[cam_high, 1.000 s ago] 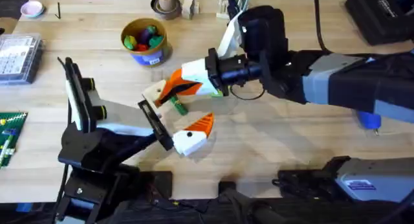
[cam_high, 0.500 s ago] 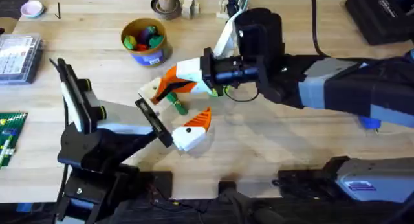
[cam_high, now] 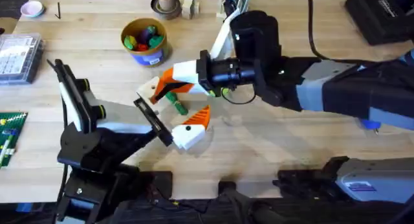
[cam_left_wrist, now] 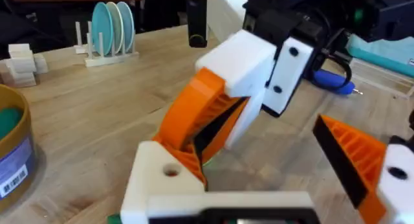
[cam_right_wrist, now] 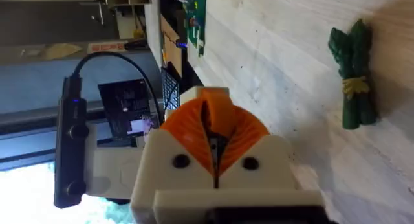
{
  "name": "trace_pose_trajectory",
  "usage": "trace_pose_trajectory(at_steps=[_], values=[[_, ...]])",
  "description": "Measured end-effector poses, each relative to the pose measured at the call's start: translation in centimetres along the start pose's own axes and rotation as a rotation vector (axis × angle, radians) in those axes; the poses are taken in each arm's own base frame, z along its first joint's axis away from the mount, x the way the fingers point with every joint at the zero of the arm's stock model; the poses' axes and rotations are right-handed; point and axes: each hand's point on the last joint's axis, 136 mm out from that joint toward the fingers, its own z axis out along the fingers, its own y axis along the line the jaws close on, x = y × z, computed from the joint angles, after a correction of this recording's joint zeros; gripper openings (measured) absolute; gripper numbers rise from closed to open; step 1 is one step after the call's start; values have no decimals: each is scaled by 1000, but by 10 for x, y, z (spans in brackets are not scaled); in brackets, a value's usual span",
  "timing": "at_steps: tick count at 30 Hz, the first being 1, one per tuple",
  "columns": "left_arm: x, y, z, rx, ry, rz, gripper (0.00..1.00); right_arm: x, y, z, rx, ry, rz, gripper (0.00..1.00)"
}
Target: Pick up the gripper from the table and insert it into the empty holder that is missing its gripper. Then pick up a screw, insert it into the mounting hole, and use the screwdriver to tighten it. Finally, clean up the table by picking up the vegetable and placing it into the bucket.
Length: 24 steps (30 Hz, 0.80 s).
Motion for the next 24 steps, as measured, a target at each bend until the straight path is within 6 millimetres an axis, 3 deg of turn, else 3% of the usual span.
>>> trace_pose_trajectory(at_steps=[8,14,17,19,24], values=[[0,-6,0,35,3,12,993,9,-1,-5,-33,93,-31,263],[2,-13,-1,76,11,11,993,17,-5,-6,-34,138,-40,362],[4,-23,-1,134,20,16,993,30,-1,-6,-60,204,-54,566],[6,-35,-2,195,28,30,994,47,3,-3,-75,267,-60,608],[7,-42,-4,238,34,37,993,50,2,-5,-88,298,-54,681]])
